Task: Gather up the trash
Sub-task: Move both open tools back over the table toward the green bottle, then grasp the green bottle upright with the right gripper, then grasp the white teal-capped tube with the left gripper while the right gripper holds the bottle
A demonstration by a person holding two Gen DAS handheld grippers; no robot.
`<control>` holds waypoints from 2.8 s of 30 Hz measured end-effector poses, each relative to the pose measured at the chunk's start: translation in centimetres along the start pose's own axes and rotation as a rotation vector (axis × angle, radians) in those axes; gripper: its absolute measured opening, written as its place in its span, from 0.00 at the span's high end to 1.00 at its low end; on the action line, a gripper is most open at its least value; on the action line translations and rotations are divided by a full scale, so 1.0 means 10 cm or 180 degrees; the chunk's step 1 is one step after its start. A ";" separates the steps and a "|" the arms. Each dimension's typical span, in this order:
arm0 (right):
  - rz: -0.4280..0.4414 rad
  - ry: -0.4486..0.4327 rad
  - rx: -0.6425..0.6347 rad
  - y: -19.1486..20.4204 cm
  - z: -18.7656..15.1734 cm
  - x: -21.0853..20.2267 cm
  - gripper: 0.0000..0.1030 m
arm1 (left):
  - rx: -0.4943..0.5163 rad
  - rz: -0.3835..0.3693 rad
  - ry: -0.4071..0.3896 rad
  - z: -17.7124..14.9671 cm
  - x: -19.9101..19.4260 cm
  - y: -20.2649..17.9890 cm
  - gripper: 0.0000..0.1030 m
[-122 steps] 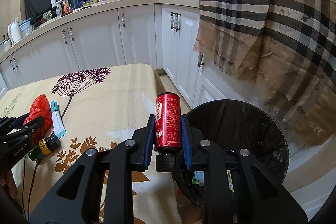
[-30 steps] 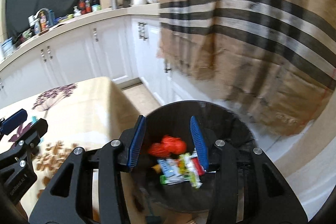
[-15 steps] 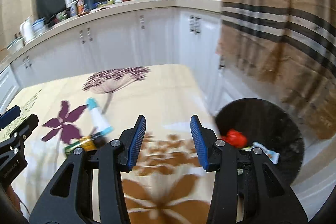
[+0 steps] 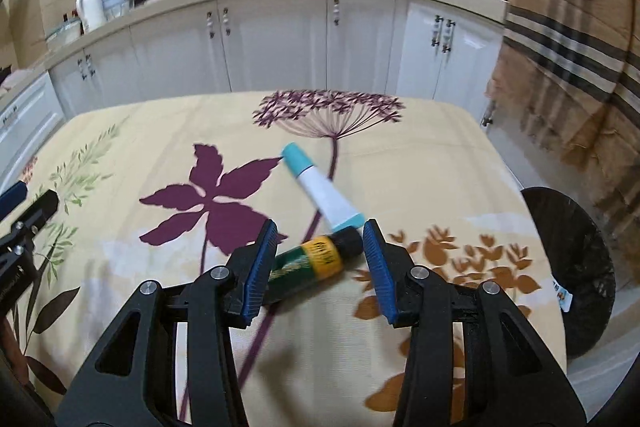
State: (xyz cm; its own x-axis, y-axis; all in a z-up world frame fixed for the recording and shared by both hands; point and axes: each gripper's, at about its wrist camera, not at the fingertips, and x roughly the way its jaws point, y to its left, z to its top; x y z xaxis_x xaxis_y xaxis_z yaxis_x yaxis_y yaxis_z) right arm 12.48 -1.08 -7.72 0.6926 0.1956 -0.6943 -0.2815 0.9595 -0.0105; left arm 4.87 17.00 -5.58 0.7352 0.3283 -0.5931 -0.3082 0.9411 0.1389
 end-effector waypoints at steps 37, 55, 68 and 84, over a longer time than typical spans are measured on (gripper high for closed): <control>-0.0057 0.0040 0.0146 -0.58 -0.09 -0.11 0.78 | 0.0145 -0.0506 0.0113 0.02 0.00 -0.66 0.39; -0.0312 -0.0120 0.0511 -1.74 -0.16 -0.17 0.78 | 0.0354 -0.0768 0.0363 0.23 0.28 -1.83 0.39; -0.0254 -0.0212 0.0583 -2.08 -0.11 -0.15 0.78 | 0.0357 -0.0626 0.0718 0.38 0.71 -2.10 0.38; -0.0228 -0.0233 0.0578 -2.07 -0.12 -0.17 0.78 | 0.0338 -0.0874 0.0695 0.31 0.61 -1.84 0.83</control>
State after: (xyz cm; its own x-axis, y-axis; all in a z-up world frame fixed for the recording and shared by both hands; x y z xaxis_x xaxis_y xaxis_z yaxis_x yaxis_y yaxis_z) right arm 16.34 -21.52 -7.21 0.7548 0.1334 -0.6423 -0.1100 0.9910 0.0766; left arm 16.90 1.93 -9.28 0.6320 0.0481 -0.7735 -0.0445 0.9987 0.0258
